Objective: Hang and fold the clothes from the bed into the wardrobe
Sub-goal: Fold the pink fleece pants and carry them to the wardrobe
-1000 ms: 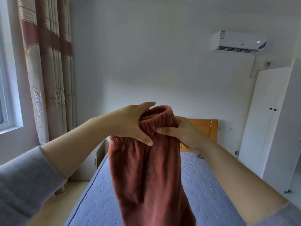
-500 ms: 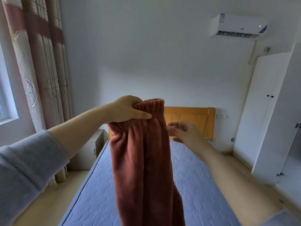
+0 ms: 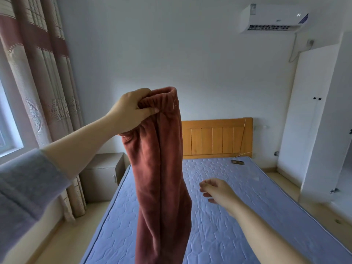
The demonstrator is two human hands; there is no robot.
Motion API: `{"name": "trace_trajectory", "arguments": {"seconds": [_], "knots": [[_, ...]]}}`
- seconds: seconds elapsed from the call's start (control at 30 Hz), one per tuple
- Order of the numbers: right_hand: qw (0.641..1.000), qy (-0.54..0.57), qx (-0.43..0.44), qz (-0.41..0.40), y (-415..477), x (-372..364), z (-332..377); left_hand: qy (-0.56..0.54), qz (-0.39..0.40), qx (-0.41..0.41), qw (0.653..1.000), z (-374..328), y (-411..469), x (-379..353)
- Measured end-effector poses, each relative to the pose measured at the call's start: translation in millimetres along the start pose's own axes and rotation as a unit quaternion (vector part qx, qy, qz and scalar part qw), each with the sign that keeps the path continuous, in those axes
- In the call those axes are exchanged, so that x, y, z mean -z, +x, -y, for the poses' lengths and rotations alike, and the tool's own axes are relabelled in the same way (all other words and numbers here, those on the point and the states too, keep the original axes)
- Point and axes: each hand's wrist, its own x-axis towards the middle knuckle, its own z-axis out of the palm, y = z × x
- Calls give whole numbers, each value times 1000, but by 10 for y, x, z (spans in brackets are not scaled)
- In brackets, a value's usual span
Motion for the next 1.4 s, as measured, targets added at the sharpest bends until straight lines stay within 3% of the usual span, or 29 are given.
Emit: {"name": "trace_trajectory", "arguments": {"seconds": [0.13, 0.3, 0.47, 0.53, 0.67, 0.9, 1.13, 1.4], "knots": [[994, 20, -88, 53, -14, -183, -150, 2, -16, 9, 1000, 11, 32, 33], [995, 12, -92, 45, 38, -325, -242, 0, -30, 17, 999, -8, 39, -4], [956, 244, -102, 127, 109, -373, -286, -15, -33, 21, 999, -51, 22, -53], [954, 277, -78, 85, 128, -366, -331, -15, -36, 34, 999, -46, 19, -81], [954, 286, -54, -78, 142, -95, -464, -3, -31, 71, 997, 60, -31, -151], [952, 187, -9, -241, 52, 780, -687, -30, 34, 157, 987, 164, -262, -629], [937, 59, 18, -344, -256, 1652, -938, -78, 90, 166, 979, -189, -374, -1362], [950, -100, -13, -295, -240, 1899, -1460, -126, 128, 241, 954, -392, -786, -1873]]}}
